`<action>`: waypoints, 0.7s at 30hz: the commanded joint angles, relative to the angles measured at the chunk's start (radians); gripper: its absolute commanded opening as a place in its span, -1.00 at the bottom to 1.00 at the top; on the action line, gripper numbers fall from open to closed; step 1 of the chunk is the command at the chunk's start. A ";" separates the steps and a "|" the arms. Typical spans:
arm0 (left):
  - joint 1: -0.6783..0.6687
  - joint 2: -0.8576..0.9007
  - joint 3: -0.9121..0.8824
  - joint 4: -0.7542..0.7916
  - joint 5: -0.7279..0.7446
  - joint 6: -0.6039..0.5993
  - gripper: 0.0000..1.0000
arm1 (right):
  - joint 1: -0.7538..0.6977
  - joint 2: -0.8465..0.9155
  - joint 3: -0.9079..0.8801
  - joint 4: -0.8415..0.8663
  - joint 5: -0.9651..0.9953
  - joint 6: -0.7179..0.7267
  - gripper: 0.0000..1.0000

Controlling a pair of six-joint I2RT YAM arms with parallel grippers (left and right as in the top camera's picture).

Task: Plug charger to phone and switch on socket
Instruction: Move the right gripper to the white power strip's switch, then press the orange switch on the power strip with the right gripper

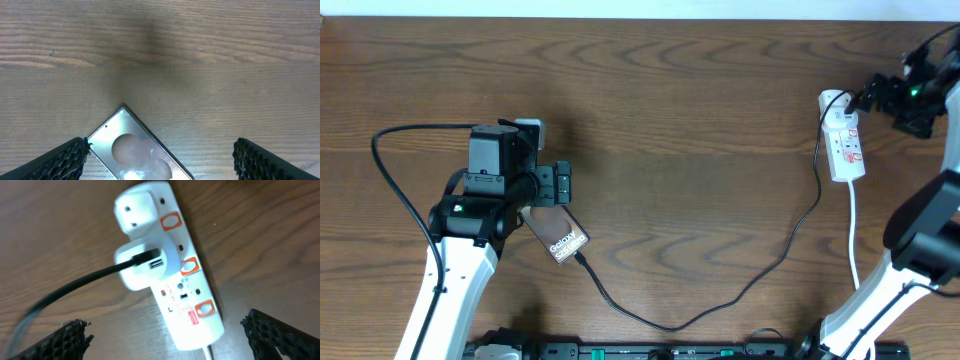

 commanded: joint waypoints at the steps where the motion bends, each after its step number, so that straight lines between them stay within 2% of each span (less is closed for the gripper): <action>1: -0.002 -0.002 0.021 -0.005 -0.016 0.003 0.87 | 0.000 0.037 0.002 0.016 -0.006 -0.052 0.90; 5: -0.002 -0.002 0.021 -0.005 -0.016 0.003 0.87 | 0.000 0.092 0.002 0.034 -0.008 -0.059 0.89; 10: -0.002 -0.002 0.021 -0.005 -0.016 0.003 0.87 | 0.012 0.150 0.001 0.060 -0.092 -0.137 0.84; 21: -0.002 -0.002 0.021 -0.006 -0.016 0.002 0.87 | 0.020 0.187 0.001 0.078 -0.206 -0.148 0.85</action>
